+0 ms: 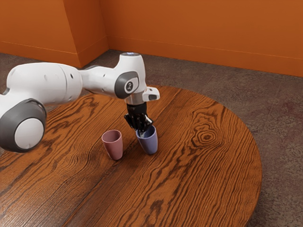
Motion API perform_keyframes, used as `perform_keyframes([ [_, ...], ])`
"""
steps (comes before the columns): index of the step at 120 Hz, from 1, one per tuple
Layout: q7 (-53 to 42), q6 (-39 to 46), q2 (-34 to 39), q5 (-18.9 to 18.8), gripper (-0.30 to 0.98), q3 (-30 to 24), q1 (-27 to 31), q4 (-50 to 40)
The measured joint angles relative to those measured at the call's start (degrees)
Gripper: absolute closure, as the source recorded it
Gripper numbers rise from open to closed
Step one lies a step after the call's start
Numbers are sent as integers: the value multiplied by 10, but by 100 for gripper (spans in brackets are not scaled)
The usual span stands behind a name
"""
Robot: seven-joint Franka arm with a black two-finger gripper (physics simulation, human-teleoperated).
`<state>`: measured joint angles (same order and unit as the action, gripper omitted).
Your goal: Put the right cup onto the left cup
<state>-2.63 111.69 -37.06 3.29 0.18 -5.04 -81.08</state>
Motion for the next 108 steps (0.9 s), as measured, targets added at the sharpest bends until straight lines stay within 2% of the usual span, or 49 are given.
perform_keyframes([
  [75,11,-19,94,-24,78,2,7,-24],
  [108,14,-32,154,-26,79,4,15,-65],
])
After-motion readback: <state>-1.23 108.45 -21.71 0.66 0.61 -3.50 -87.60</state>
